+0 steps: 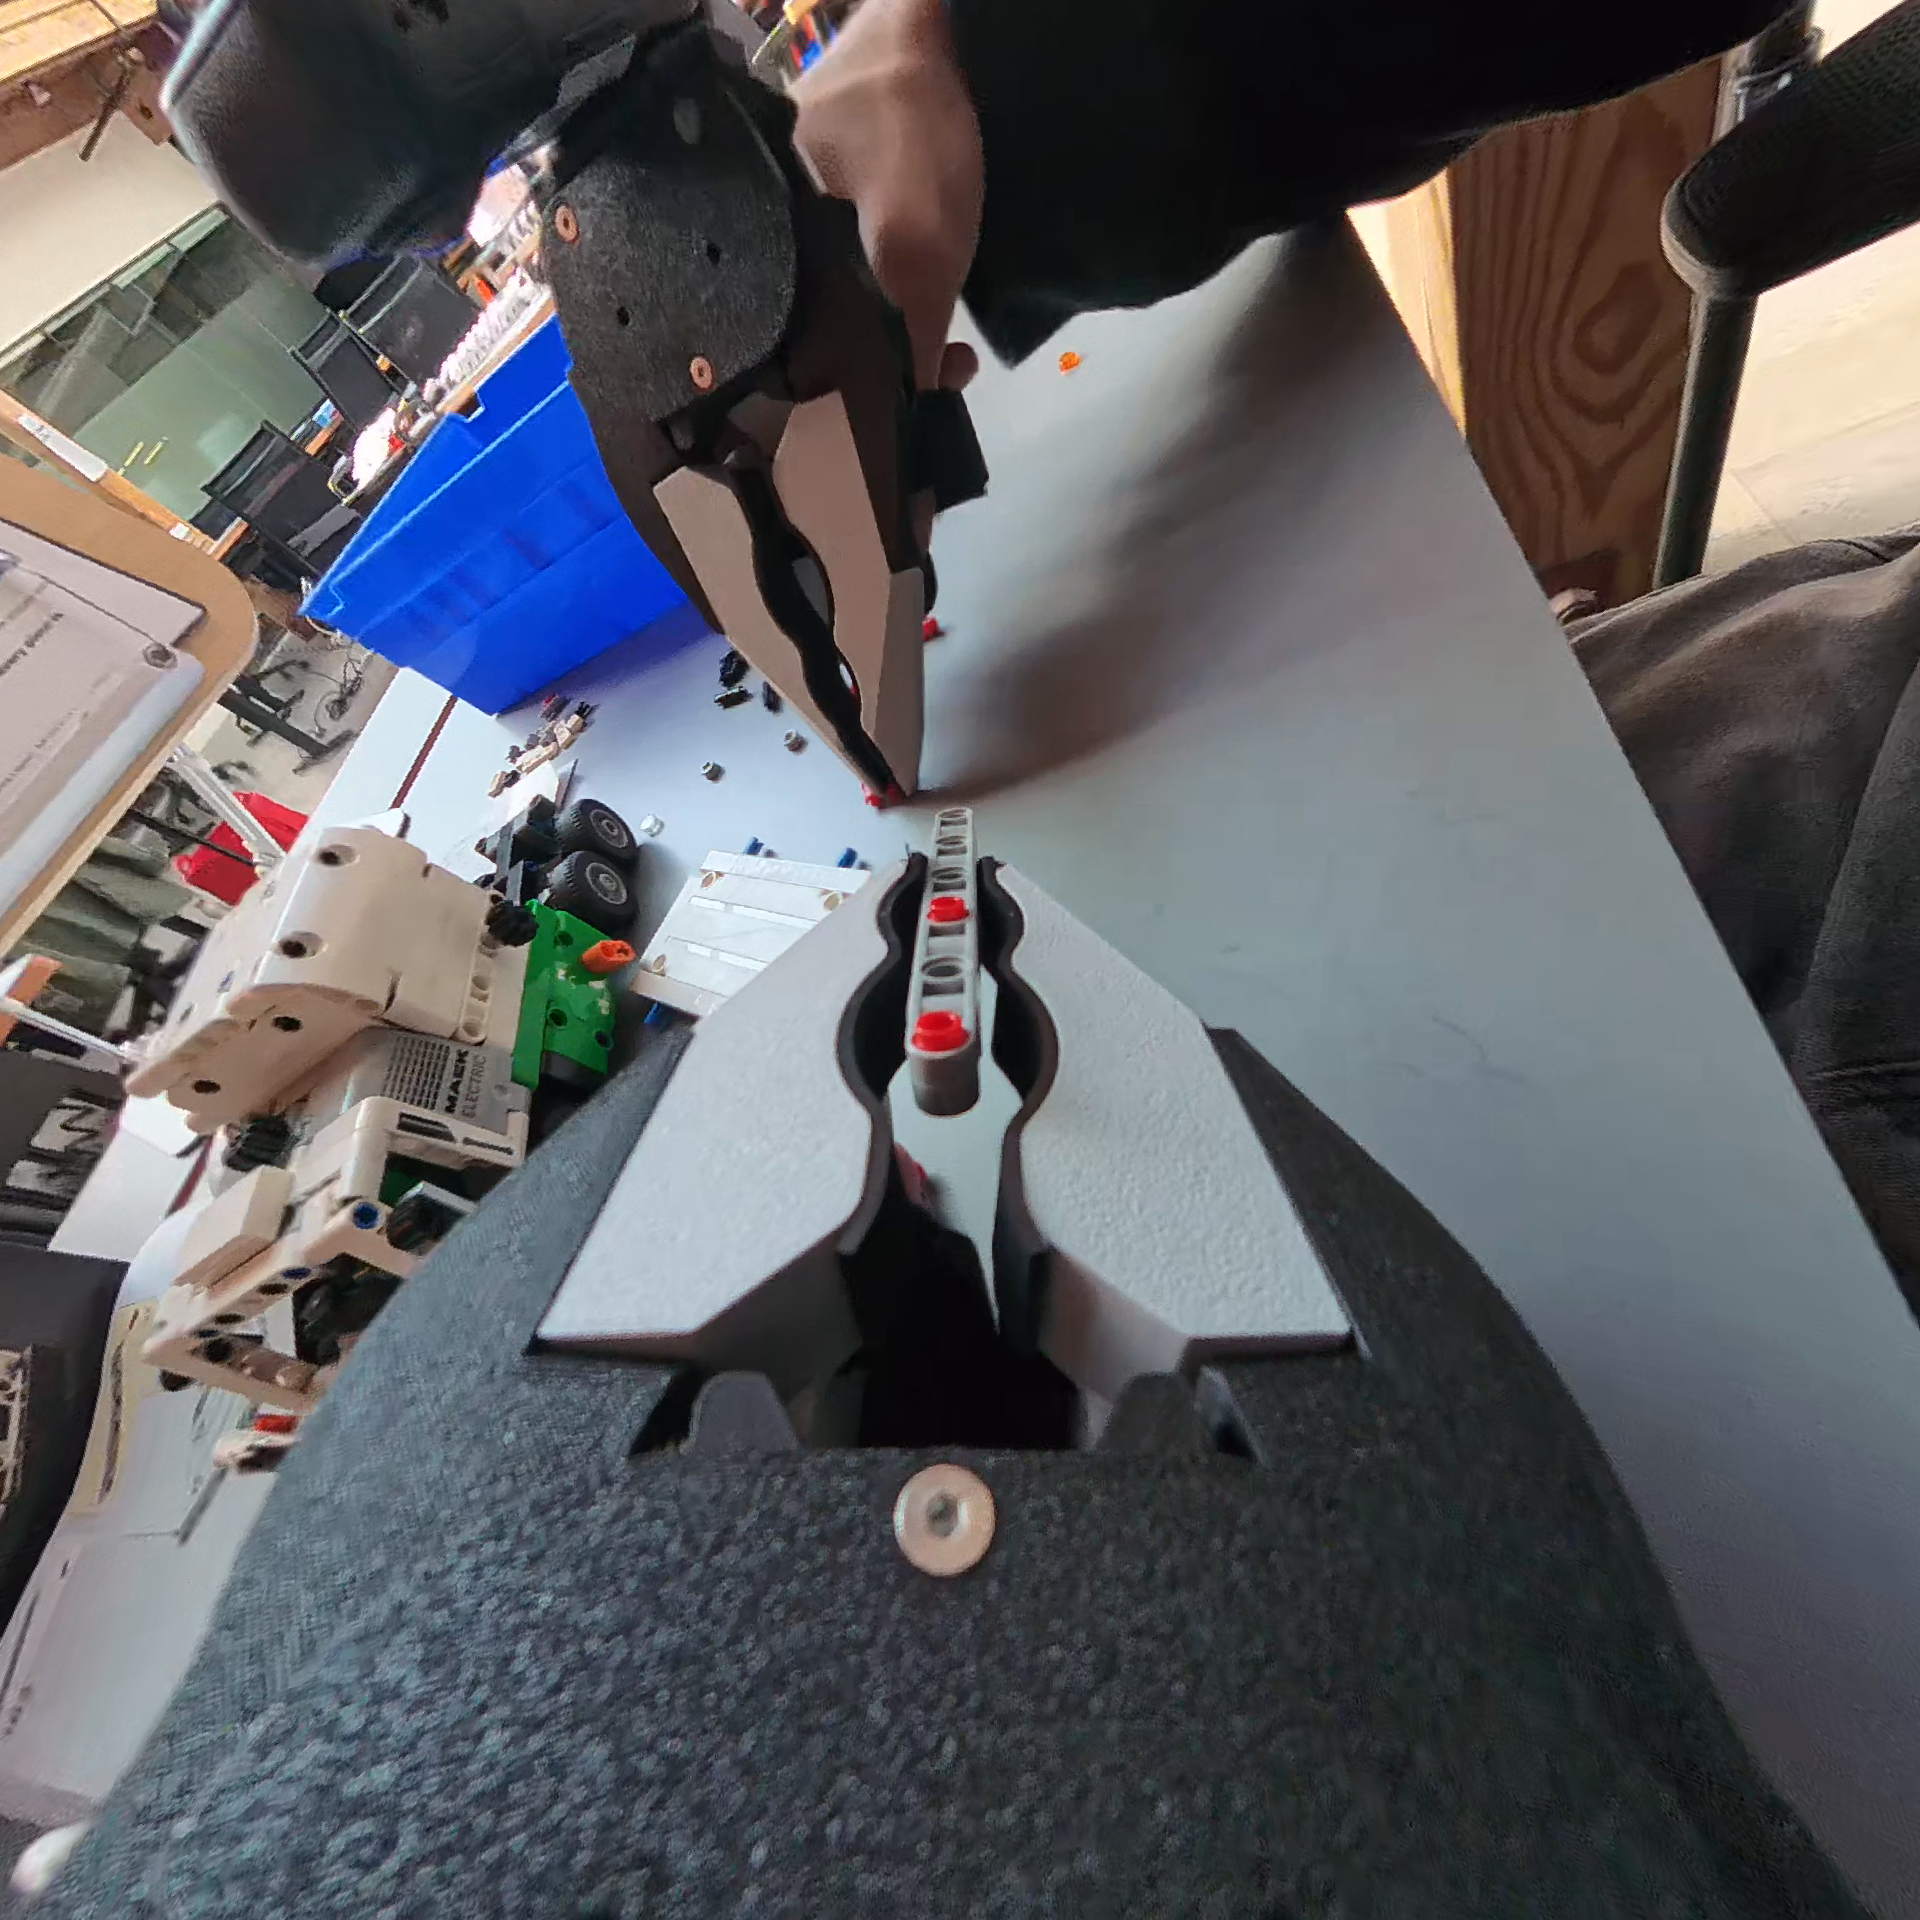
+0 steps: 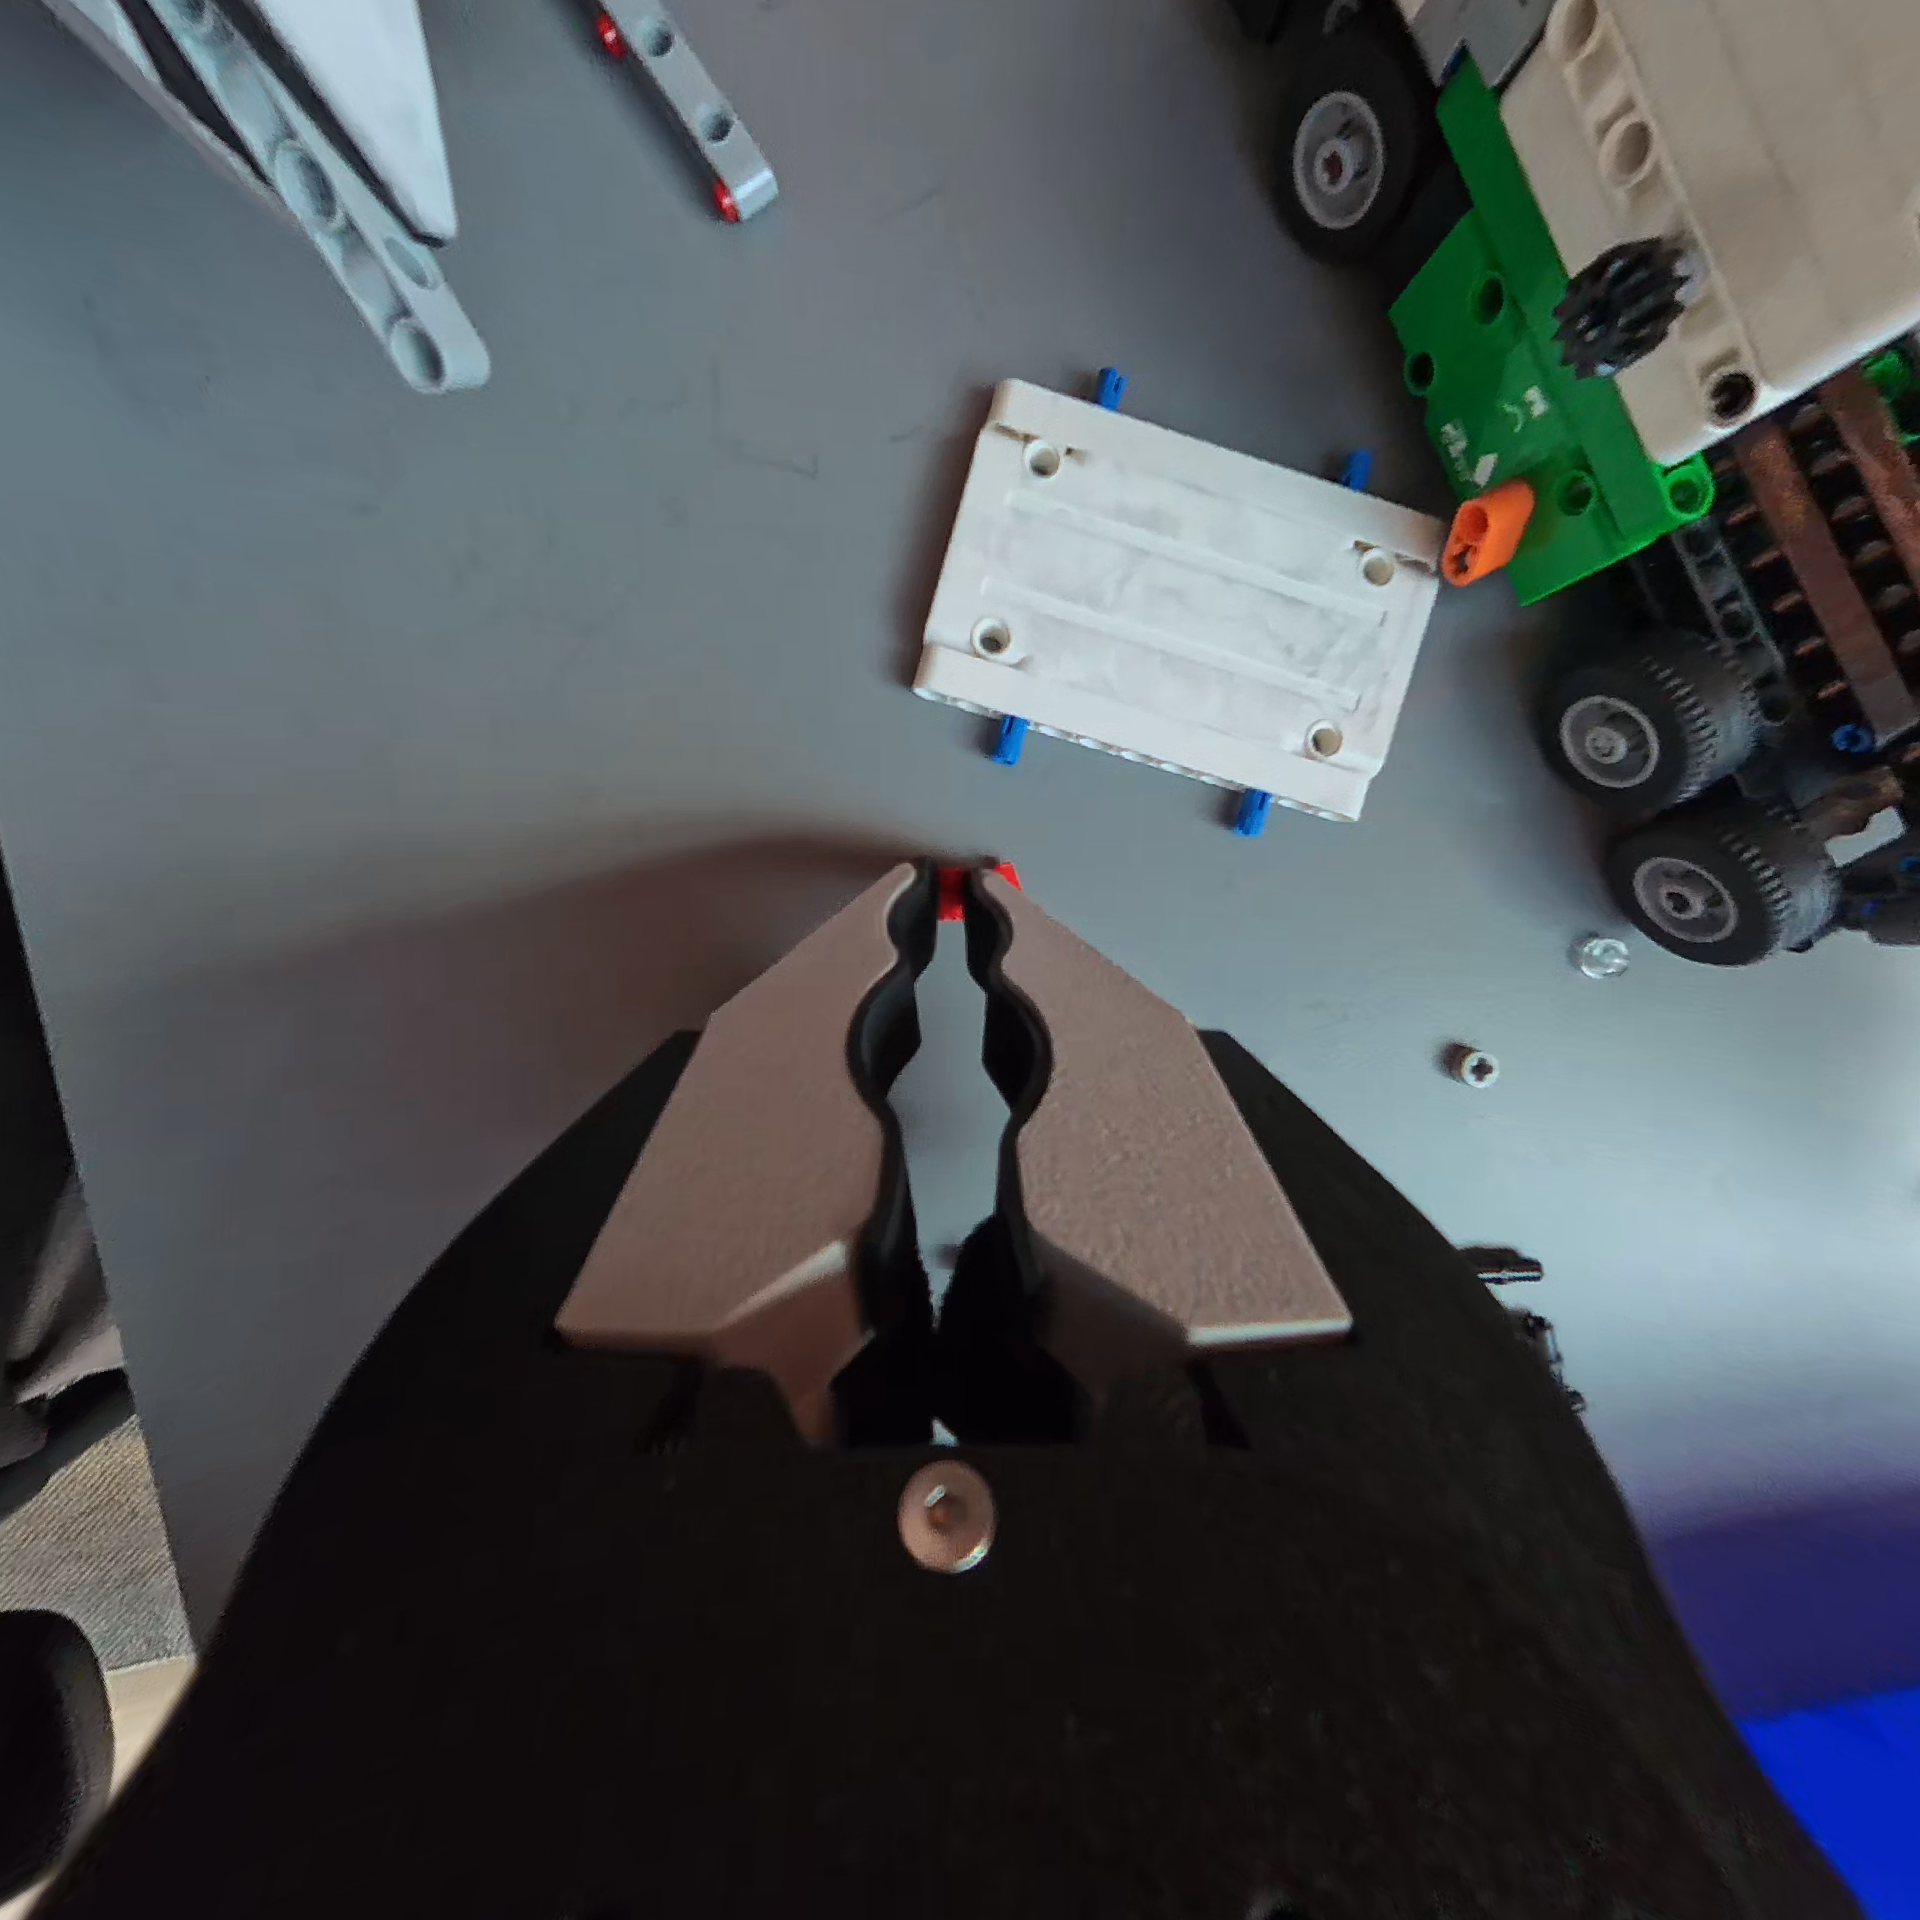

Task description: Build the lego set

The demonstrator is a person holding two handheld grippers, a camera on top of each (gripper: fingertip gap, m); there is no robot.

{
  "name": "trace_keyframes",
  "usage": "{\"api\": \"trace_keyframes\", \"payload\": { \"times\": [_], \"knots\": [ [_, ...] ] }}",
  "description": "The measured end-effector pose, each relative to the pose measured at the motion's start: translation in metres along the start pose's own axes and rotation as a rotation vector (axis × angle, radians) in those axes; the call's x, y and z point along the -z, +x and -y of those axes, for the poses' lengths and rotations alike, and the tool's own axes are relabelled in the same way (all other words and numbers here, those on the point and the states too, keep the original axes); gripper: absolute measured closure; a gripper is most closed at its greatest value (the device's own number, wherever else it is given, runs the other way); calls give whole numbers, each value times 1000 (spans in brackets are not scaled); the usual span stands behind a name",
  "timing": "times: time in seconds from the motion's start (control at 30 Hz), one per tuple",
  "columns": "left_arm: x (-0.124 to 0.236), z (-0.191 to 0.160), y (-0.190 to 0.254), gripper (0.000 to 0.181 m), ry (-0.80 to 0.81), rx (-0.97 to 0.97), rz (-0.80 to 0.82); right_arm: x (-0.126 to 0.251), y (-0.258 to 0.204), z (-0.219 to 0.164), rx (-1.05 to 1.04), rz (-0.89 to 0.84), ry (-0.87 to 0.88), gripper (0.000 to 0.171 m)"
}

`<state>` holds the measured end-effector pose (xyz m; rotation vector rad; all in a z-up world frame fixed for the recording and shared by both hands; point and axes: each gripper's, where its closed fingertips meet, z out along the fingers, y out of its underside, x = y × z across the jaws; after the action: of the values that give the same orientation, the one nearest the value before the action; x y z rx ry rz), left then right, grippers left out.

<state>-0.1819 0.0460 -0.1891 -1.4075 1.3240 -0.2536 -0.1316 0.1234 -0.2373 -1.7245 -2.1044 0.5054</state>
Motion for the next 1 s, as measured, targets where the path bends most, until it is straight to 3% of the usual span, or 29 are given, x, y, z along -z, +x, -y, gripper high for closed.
{"api": "trace_keyframes", "payload": {
  "times": [0.07, 0.23, 0.33, 0.47, 1.0],
  "knots": [
    [0, 2, -6, 176, 3, 72, 19, 8, 0, 18, -40, -31, 111, 168],
    [5, 15, -17, 176, 82, 294, 5, 68, -23, 117, -309, -128, 837, 168],
    [7, 20, -24, 176, 130, 415, -6, 75, -33, 132, -525, -149, 1112, 168],
    [9, 21, -29, 176, 155, 521, -24, 56, -36, 131, -661, -159, 1166, 169],
    [11, 13, -34, 176, 133, 613, -50, 39, -40, 142, -605, -226, 1074, 168]
  ]
}}
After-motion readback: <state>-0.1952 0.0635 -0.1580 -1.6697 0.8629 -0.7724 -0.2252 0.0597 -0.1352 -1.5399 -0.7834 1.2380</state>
